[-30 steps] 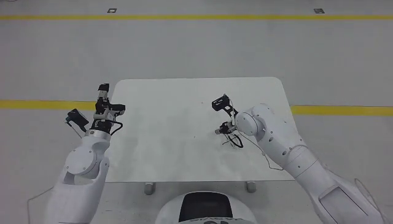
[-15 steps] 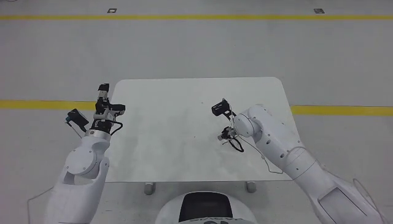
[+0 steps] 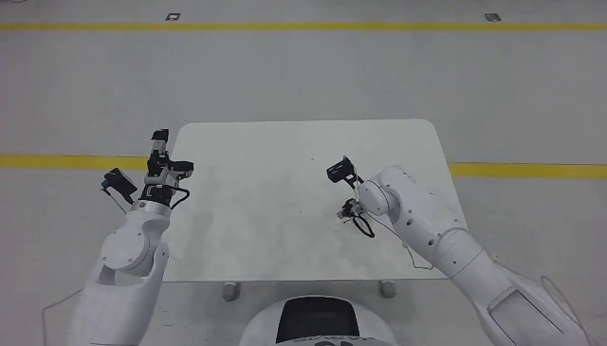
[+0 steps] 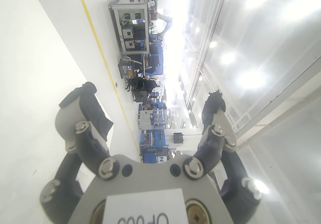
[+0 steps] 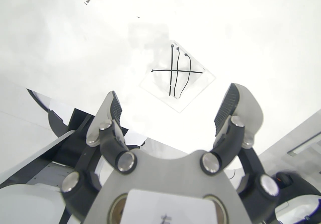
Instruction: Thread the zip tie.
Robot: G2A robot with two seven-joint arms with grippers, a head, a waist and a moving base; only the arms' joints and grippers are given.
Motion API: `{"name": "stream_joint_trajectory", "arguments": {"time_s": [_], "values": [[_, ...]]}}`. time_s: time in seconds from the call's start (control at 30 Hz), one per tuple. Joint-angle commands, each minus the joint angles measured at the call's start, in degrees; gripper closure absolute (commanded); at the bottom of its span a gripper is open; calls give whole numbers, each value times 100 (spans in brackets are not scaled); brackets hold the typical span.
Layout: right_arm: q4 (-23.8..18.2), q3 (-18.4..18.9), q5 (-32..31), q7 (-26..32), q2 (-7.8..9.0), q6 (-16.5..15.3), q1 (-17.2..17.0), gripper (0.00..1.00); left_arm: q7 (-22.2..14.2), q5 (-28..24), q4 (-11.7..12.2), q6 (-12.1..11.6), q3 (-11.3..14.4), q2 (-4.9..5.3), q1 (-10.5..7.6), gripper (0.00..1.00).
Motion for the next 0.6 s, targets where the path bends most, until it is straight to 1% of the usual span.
{"name": "stream_joint_trajectory", "arguments": {"time_s": [0.0, 0.3, 0.4, 0.57], "values": [[105, -42, 41, -73, -30, -92, 43, 0, 0, 0, 0, 0, 0, 0, 0, 0], [105, -42, 41, -73, -30, -92, 43, 0, 0, 0, 0, 0, 0, 0, 0, 0], [42, -13, 79, -255, -16, -282, -62, 0, 0, 0, 0, 0, 0, 0, 0, 0], [-24, 56, 204, -192, 0, -534, -116, 0, 0, 0, 0, 0, 0, 0, 0, 0]]}}
